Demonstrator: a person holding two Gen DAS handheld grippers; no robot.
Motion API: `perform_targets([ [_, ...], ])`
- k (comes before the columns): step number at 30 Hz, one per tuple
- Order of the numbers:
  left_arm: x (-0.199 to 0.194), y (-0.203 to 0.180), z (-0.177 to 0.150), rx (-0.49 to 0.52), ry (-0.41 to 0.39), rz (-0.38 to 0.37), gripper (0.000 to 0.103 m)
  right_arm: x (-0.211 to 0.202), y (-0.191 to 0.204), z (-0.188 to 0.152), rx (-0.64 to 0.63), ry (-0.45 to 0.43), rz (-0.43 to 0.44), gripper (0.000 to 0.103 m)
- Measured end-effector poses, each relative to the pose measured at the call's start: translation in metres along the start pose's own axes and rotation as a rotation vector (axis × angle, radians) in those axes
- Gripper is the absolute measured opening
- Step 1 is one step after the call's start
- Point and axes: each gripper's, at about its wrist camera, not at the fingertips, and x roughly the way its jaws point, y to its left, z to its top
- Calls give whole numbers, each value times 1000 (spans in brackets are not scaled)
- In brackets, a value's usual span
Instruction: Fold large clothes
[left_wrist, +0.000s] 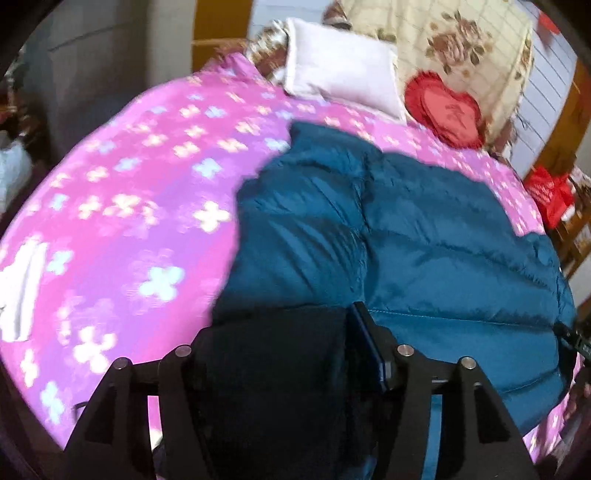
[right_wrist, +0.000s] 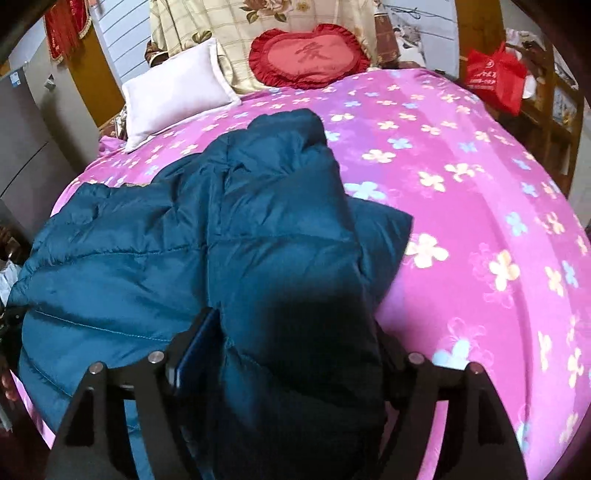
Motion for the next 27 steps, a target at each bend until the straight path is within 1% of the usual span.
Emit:
perform_targets([
  [2, -23, 0, -2, 15, -63, 28, 40, -14, 0, -1, -1, -9, -28, 78],
  [5, -49, -4, -1, 45, -143, 60, 40, -41, 1, -1, -18, -72, -38, 78],
  [7, -60, -10, -4, 69, -174, 72, 40, -59, 6, -5, -8, -99, -13, 79],
  [10, -71, -28, -10, 115, -208, 86, 40, -77, 15, -7, 9, -132, 43, 82],
  [12, -76, -39, -16, 136, -224, 80, 40, -87, 26, -11, 6, -149, 69, 86],
  [15, -78, -54, -22, 156, -235, 70, 40, -96, 46, -19, -16, -167, 89, 88],
  [18, -77, -69, -29, 172, -230, 64, 40, -99, 67, -30, -47, -161, 103, 89],
  [23, -74, -87, -39, 174, -210, 40, 40, -102, 96, -46, -88, -173, 121, 90],
  [27, -73, -97, -47, 174, -212, 30, 40, -100, 114, -56, -99, -179, 135, 91],
])
